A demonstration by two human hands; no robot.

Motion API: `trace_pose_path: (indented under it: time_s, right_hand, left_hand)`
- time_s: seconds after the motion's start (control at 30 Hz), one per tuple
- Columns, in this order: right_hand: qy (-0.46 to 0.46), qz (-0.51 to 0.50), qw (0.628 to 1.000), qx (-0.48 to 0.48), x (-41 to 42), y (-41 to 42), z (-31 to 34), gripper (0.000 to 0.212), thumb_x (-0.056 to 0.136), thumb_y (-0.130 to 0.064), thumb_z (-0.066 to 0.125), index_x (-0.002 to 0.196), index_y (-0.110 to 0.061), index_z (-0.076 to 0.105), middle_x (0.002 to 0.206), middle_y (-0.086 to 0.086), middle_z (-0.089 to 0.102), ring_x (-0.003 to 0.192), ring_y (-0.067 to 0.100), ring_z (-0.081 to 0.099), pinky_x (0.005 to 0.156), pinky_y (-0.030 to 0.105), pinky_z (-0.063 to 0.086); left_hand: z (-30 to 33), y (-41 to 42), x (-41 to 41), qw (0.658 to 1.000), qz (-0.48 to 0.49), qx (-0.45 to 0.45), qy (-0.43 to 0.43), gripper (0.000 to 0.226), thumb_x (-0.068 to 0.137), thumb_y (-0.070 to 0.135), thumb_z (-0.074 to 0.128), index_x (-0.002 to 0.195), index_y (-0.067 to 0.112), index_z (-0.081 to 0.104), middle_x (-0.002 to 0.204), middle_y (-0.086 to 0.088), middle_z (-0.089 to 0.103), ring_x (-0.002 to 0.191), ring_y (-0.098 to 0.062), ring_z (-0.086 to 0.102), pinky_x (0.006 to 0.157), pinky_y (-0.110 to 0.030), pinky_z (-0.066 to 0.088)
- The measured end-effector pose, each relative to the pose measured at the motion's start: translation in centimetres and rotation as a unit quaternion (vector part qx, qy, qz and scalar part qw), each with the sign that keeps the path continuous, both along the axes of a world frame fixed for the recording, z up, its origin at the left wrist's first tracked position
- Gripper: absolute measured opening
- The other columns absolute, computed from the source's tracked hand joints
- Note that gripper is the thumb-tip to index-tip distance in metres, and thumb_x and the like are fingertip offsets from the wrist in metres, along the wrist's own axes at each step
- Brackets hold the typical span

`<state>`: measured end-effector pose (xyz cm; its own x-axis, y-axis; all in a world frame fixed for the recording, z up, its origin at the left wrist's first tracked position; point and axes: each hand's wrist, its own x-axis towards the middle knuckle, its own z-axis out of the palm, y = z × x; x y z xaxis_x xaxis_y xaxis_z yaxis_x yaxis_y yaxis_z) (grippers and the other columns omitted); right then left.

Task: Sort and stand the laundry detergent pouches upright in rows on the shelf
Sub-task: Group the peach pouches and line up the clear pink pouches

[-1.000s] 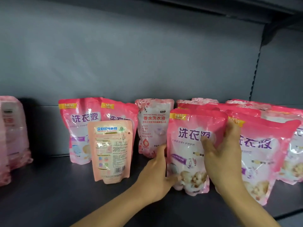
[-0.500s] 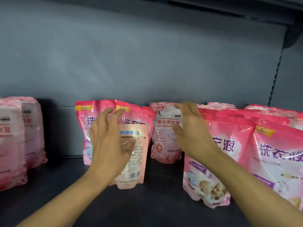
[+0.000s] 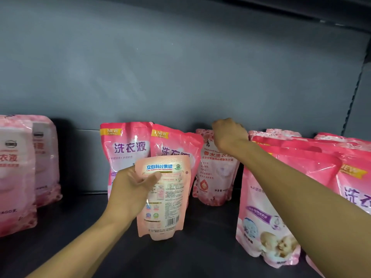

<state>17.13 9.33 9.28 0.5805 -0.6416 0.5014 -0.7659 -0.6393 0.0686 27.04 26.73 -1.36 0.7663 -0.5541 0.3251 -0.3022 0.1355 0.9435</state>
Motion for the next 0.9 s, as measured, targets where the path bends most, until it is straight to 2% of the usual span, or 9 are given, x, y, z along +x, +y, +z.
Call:
trace_pose_path:
  time_s: [0.07,0.23,0.37,0.43,0.53,0.7,0.83,0.9]
  right_hand:
    - [-0.029,-0.008,1.000,-0.002,-0.8,0.3,0.2,0.033,0.082,0.011,0.043,0.109,0.000,0.058,0.111,0.016,0.059,0.104,0.036,0.059,0.073,0.035,0.040]
    - [-0.028,-0.001,0.999,-0.027,-1.6,0.7,1.4,0.030,0.081,0.013,0.044,0.105,0.001,0.057,0.109,0.017,0.057,0.102,0.036,0.059,0.068,0.035,0.040]
    - [0.037,0.077,0.994,-0.062,-3.0,0.7,2.8,0.016,0.083,0.008,0.043,0.082,-0.004,0.053,0.099,0.015,0.058,0.084,0.030,0.053,0.065,0.032,0.041]
    - [0.043,0.120,0.991,-0.043,-4.1,1.1,3.3,0.020,0.084,0.004,0.045,0.075,-0.008,0.057,0.085,0.009,0.057,0.079,0.026,0.048,0.065,0.030,0.040]
    - [0.020,0.183,0.983,-0.003,-5.4,2.7,3.4,0.029,0.081,-0.001,0.053,0.062,-0.023,0.054,0.077,0.002,0.060,0.080,0.025,0.055,0.070,0.035,0.049]
    - [-0.027,0.214,0.976,-0.009,-5.4,5.3,2.2,0.026,0.083,-0.011,0.060,0.066,-0.030,0.054,0.080,0.001,0.064,0.080,0.027,0.059,0.073,0.035,0.049]
    - [-0.045,0.241,0.969,-0.015,-3.9,8.5,1.9,0.025,0.084,-0.012,0.057,0.066,-0.028,0.052,0.075,0.002,0.061,0.079,0.028,0.059,0.070,0.032,0.048]
    - [-0.037,0.248,0.968,-0.026,-3.0,10.2,1.9,0.018,0.085,-0.011,0.054,0.074,-0.024,0.059,0.078,0.003,0.061,0.082,0.029,0.057,0.067,0.030,0.043]
  left_hand:
    - [0.0,0.7,0.1,1.000,0.006,-0.015,0.010,0.008,0.087,0.011,0.064,0.087,0.017,0.069,0.082,0.005,0.075,0.075,-0.015,0.073,0.070,-0.036,0.058]
    - [0.4,2.5,0.5,0.998,0.011,-0.053,0.026,0.006,0.088,0.010,0.062,0.088,0.010,0.068,0.078,-0.001,0.075,0.071,-0.020,0.073,0.067,-0.038,0.057]
    - [0.2,3.7,0.3,0.997,0.008,-0.062,0.041,0.007,0.088,0.009,0.062,0.088,0.011,0.068,0.079,-0.001,0.076,0.072,-0.020,0.073,0.068,-0.038,0.057]
    - [-0.1,4.3,0.2,0.997,0.012,-0.062,0.041,0.008,0.088,0.009,0.062,0.087,0.014,0.068,0.080,0.000,0.076,0.072,-0.019,0.073,0.068,-0.037,0.057]
    - [-0.4,5.2,-0.2,0.996,0.014,-0.074,0.046,0.009,0.088,0.009,0.061,0.087,0.014,0.068,0.078,0.001,0.075,0.072,-0.019,0.073,0.064,-0.034,0.057]
    - [-0.4,6.9,-0.4,0.993,0.038,-0.096,0.050,0.010,0.089,0.008,0.060,0.086,0.014,0.068,0.078,0.002,0.075,0.067,-0.014,0.072,0.049,-0.021,0.054]
    - [-0.2,9.0,-0.1,0.993,0.054,-0.096,0.039,0.011,0.091,0.011,0.058,0.087,0.014,0.068,0.078,0.002,0.075,0.070,-0.016,0.073,0.056,-0.028,0.054]
    - [-0.1,10.3,0.0,0.993,0.058,-0.097,0.039,0.013,0.093,0.013,0.056,0.088,0.012,0.068,0.079,-0.001,0.075,0.071,-0.018,0.073,0.062,-0.033,0.055]
